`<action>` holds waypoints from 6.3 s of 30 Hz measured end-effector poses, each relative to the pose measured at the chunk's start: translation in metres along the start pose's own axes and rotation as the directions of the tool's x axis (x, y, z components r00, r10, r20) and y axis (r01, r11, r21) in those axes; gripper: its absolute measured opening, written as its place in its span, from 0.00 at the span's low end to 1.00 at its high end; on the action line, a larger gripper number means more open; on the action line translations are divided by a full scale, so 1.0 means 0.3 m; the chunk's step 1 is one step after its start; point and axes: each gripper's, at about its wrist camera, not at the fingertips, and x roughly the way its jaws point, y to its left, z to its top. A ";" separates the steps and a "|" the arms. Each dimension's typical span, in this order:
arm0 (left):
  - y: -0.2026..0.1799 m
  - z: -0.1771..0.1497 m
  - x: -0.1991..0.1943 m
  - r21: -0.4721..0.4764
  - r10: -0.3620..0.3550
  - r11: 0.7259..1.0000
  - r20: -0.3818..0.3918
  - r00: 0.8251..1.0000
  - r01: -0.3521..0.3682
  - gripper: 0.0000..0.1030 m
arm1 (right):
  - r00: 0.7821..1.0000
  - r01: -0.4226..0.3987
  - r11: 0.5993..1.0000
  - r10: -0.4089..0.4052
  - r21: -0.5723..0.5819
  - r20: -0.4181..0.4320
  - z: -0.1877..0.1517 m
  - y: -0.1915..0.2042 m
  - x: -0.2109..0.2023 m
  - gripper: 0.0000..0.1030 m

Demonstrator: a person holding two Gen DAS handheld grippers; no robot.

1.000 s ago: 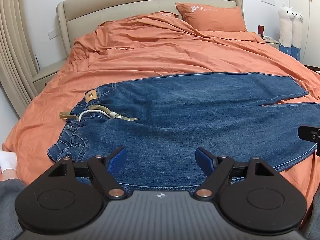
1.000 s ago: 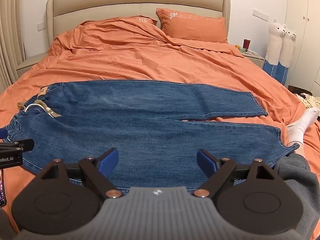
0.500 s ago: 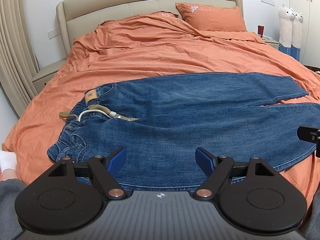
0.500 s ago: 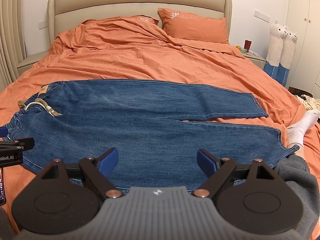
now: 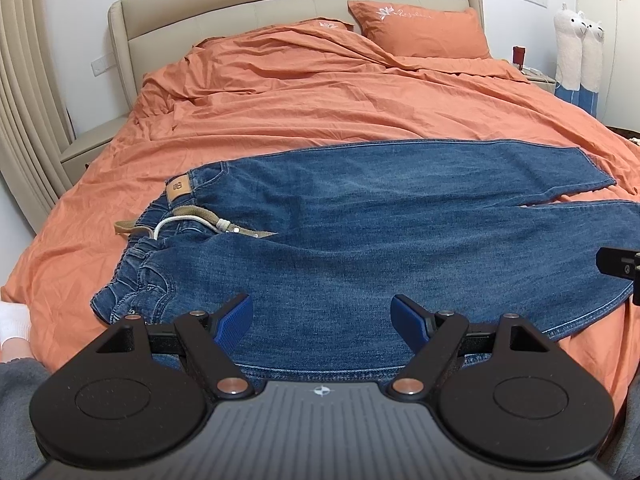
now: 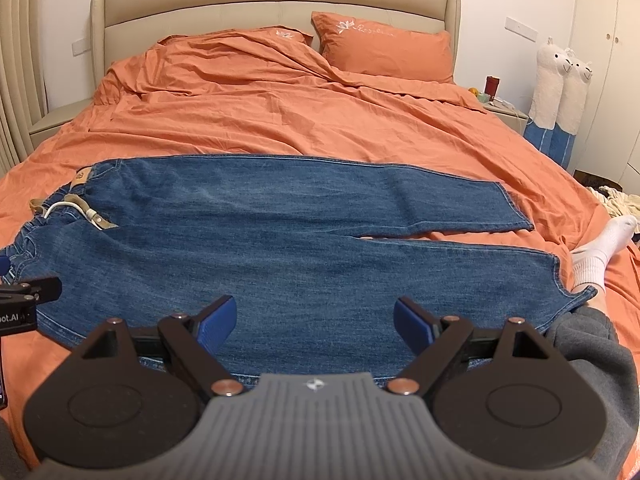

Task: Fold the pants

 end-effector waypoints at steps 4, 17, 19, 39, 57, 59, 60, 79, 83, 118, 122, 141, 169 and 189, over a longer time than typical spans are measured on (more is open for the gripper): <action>0.021 0.009 0.017 0.000 -0.011 1.000 -0.011 1.000 0.011 0.89 | 1.000 0.003 1.000 -0.003 -0.001 -0.009 0.002 -0.006 0.016 0.80; 0.364 0.104 0.185 -0.007 -0.047 0.999 -0.022 0.999 0.046 0.67 | 0.999 -0.036 0.997 0.039 -0.068 0.035 0.006 -0.028 0.198 0.80; 0.449 0.127 0.235 -0.024 -0.054 0.998 -0.021 0.998 0.054 0.67 | 0.999 -0.040 0.997 0.042 -0.073 0.030 0.009 -0.035 0.246 0.80; 1.088 0.098 0.809 -0.479 -0.512 0.764 -0.044 0.858 0.432 0.39 | 0.992 0.085 0.996 -0.087 -0.035 -0.086 0.007 -0.037 0.577 0.80; 1.046 0.144 0.724 -0.482 -0.497 0.764 -0.014 0.868 0.430 0.08 | 0.982 0.159 0.981 -0.169 -0.107 -0.089 -0.008 0.009 0.588 0.80; 1.016 0.184 0.618 -0.423 -0.408 0.825 0.012 0.913 0.374 0.08 | 0.981 0.170 0.979 -0.179 -0.110 -0.080 -0.006 0.004 0.575 0.80; 1.012 0.200 0.578 -0.415 -0.374 0.843 0.008 0.927 0.344 0.08 | 0.980 0.177 0.978 -0.186 -0.114 -0.070 -0.005 0.001 0.566 0.80; 0.924 0.173 0.694 -0.169 -0.048 0.986 -0.268 0.962 0.002 0.35 | 0.973 0.213 0.969 -0.222 -0.128 -0.067 -0.039 -0.184 0.477 0.79; 0.861 0.176 0.557 -0.030 0.014 0.999 -0.220 0.975 -0.021 0.37 | 0.973 0.199 0.971 -0.212 -0.132 -0.093 -0.033 -0.252 0.465 0.79; 0.357 -0.169 0.342 0.739 0.047 0.655 -0.251 0.967 0.160 0.54 | 0.940 -0.032 0.816 -0.172 -0.577 -0.296 0.029 -0.912 0.340 0.41; 0.321 -0.233 0.383 0.802 0.084 0.578 -0.239 0.967 0.148 0.59 | 0.916 -0.109 0.703 -0.203 -0.703 -0.346 -0.008 -0.878 0.404 0.39; 0.324 -0.281 0.396 0.833 0.133 0.546 -0.189 0.973 0.087 0.69 | 0.852 -0.308 0.426 -0.276 -0.851 -0.446 -0.034 -0.824 0.554 0.27; 0.370 -0.316 0.381 0.888 0.146 0.456 -0.140 0.979 0.059 0.71 | 0.854 -0.424 0.257 -0.206 -0.868 -0.478 -0.110 -0.671 0.521 0.01; 0.436 0.005 0.259 0.577 0.105 0.803 0.104 0.989 -0.146 0.07 | 0.944 -0.180 0.487 -0.160 -0.855 -0.290 0.069 -0.766 0.458 0.00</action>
